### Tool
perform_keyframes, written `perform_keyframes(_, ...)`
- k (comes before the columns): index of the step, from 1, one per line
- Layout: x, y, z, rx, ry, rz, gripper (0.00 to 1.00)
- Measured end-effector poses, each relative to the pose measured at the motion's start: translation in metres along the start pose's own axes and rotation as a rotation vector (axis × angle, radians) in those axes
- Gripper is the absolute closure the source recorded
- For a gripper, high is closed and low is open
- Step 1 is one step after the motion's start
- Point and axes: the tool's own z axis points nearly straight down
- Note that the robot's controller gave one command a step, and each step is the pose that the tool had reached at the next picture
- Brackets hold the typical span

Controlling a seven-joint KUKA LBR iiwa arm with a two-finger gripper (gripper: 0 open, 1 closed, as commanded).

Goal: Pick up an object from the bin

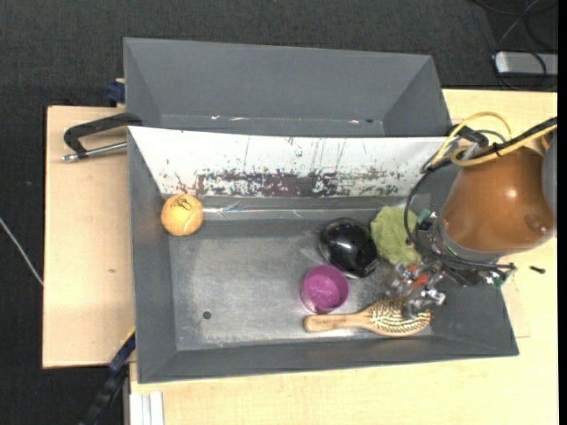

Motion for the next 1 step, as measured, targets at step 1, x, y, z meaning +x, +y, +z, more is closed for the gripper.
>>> perform_keyframes(1, 0.0003, 0.0015, -0.0072, -0.007, 0.002, 0.0, 1.0)
